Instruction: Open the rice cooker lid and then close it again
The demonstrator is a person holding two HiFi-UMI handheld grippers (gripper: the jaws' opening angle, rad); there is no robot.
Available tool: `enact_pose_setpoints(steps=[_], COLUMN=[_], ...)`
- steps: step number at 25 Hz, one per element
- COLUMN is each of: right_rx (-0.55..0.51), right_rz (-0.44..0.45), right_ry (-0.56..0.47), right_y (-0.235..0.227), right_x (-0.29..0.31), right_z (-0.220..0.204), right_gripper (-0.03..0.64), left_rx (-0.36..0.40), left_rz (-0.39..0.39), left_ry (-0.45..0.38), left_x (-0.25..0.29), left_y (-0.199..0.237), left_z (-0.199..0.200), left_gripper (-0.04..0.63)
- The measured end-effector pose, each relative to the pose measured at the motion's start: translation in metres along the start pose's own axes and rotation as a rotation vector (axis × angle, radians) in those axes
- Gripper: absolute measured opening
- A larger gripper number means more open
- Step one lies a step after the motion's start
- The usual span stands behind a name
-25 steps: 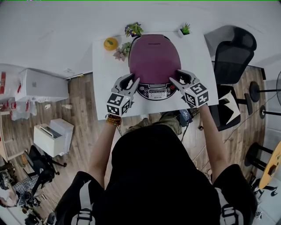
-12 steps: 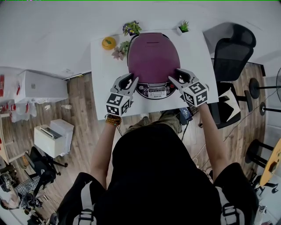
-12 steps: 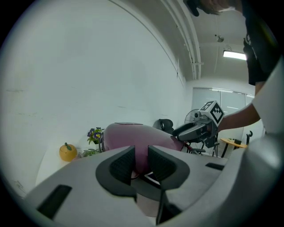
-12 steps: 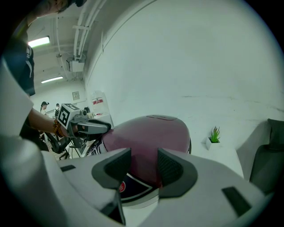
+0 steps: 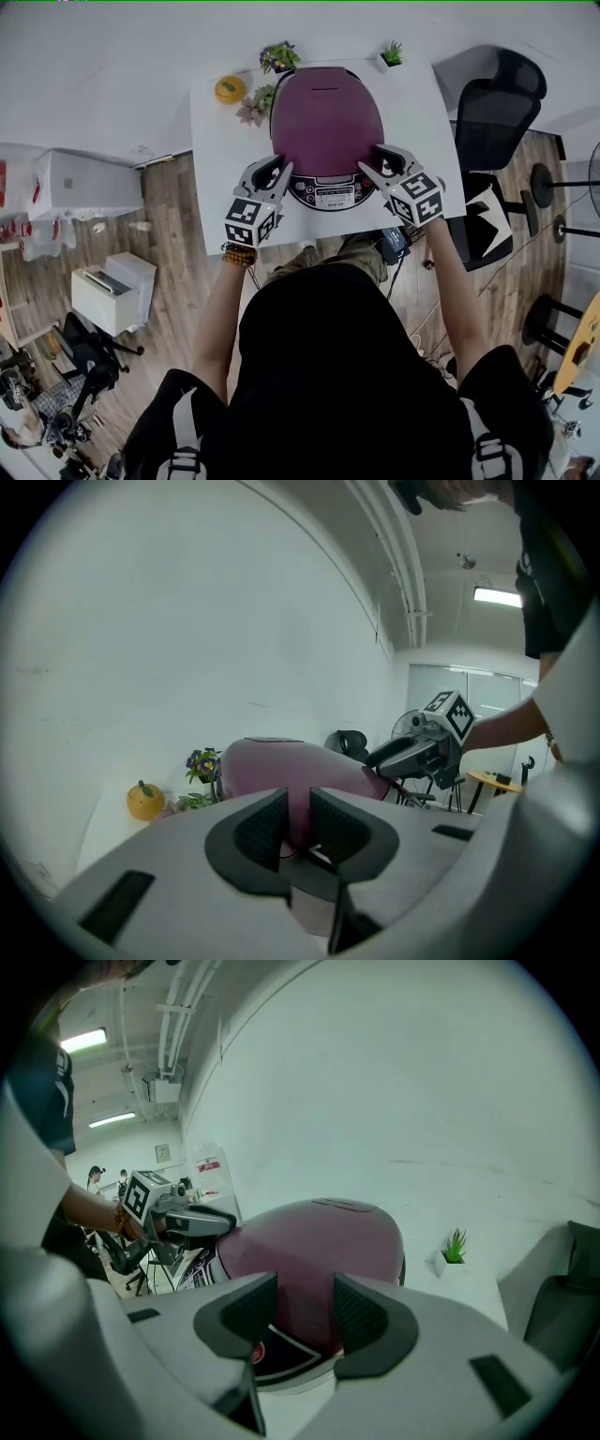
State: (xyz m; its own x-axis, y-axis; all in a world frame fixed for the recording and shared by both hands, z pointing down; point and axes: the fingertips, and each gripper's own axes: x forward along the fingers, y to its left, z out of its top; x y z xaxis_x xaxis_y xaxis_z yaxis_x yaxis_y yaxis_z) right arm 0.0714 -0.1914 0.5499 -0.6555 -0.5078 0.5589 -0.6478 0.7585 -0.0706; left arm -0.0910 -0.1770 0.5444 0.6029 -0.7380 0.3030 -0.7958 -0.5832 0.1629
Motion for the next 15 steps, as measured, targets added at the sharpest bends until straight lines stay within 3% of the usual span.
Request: enact_pose_setpoints(steps=[3, 15], right_rx=[-0.005, -0.004], right_rz=[-0.001, 0.012], right_ry=[0.017, 0.027], right_y=[0.0007, 0.0000], right_x=[0.0008, 0.0013], right_z=[0.0002, -0.0014], right_gripper=[0.183, 0.183], left_rx=[0.022, -0.016], left_rz=[0.006, -0.016], left_ry=[0.014, 0.029], left_x=[0.0005, 0.0007], left_y=[0.0003, 0.0013], left_z=[-0.0005, -0.0018], left_gripper=[0.084, 0.081])
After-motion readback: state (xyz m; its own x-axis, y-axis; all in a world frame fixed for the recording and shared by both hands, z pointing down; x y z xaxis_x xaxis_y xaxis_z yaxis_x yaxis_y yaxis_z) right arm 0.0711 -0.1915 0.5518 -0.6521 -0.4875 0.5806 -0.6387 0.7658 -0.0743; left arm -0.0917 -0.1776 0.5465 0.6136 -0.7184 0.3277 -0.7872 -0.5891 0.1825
